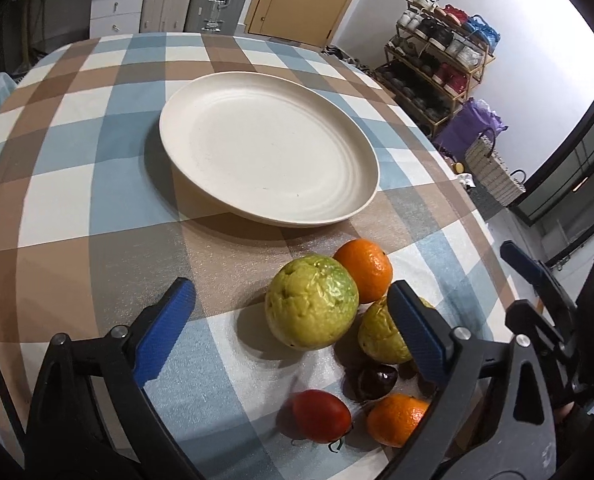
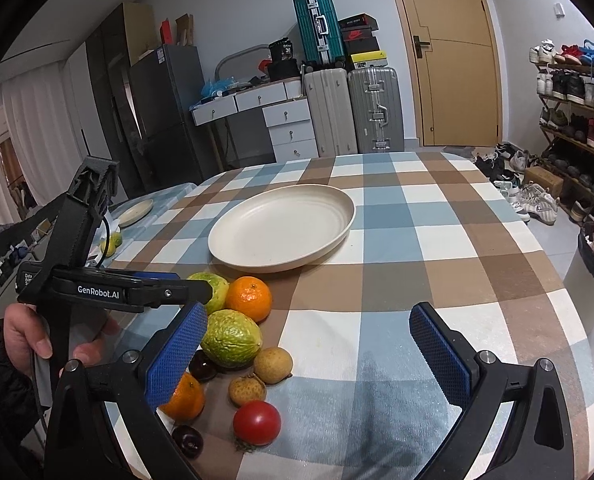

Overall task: Organize fruits
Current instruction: 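Close the left tool on the large guava while the right tool reaches another guava, then lift the large guava with the left tool while the right tool carries the smaller guava toward the plate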

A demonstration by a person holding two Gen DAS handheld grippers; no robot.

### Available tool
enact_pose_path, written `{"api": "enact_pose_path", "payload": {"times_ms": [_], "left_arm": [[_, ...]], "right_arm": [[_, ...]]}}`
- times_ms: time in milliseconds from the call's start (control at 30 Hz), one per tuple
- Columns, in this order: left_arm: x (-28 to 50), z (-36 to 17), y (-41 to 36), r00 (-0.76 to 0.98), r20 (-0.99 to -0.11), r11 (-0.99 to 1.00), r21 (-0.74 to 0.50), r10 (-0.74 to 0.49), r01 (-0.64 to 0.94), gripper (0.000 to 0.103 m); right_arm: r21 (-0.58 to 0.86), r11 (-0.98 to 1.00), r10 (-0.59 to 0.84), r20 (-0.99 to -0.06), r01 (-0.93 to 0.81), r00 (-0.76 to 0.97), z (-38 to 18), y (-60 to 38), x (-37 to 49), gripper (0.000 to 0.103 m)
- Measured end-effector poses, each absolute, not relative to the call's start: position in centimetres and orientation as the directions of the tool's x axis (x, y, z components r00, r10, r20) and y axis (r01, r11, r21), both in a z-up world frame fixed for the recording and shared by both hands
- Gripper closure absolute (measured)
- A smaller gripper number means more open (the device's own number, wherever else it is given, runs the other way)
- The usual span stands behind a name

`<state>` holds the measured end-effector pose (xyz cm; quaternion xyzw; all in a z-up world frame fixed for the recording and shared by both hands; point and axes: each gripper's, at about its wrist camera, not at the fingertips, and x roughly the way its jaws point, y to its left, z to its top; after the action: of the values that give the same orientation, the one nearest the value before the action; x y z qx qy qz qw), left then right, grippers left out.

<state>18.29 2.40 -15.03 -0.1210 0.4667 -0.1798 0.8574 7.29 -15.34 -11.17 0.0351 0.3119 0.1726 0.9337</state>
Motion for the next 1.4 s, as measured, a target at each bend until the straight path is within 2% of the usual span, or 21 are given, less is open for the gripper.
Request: {"api": "enact_pose_path", "payload": {"times_ms": [133, 267, 333, 433, 933, 1400], "left_arm": [[18.6, -15.5, 2.6, 0.461, -0.746, 0.876, -0.433, -0.480, 0.212, 0.028], [18.8, -16.0, 2.6, 0.441, -0.741, 0.862, -0.455, -0.506, 0.225, 0.040], [18.8, -16.1, 2.7, 0.434, -0.730, 0.849, -0.475, -0.528, 0.233, 0.053], [18.8, -16.2, 2.8, 0.427, -0.714, 0.831, -0.498, -0.555, 0.247, 0.058], [17.6, -14.8, 4.9, 0.488, -0.674, 0.828, -0.509, -0.554, 0.236, 0.058], [15.4, -13.7, 7.5, 0.530, -0.639, 0.820, -0.524, -0.557, 0.230, 0.058]], "right_arm": [[0.174, 0.937, 0.346, -0.574, -0.303, 0.742, -11.3, -15.3, 7.7, 0.000], [0.176, 0.935, 0.352, -0.573, -0.308, 0.740, -11.4, -15.3, 7.7, 0.000], [0.175, 0.934, 0.353, -0.575, -0.310, 0.738, -11.4, -15.2, 7.7, 0.000], [0.174, 0.934, 0.354, -0.574, -0.313, 0.738, -11.4, -15.1, 7.7, 0.000], [0.224, 0.901, 0.430, -0.572, -0.371, 0.699, -11.3, -14.7, 7.8, 0.000], [0.280, 0.838, 0.519, -0.673, -0.469, 0.527, -12.9, -11.0, 10.3, 0.000]]}}
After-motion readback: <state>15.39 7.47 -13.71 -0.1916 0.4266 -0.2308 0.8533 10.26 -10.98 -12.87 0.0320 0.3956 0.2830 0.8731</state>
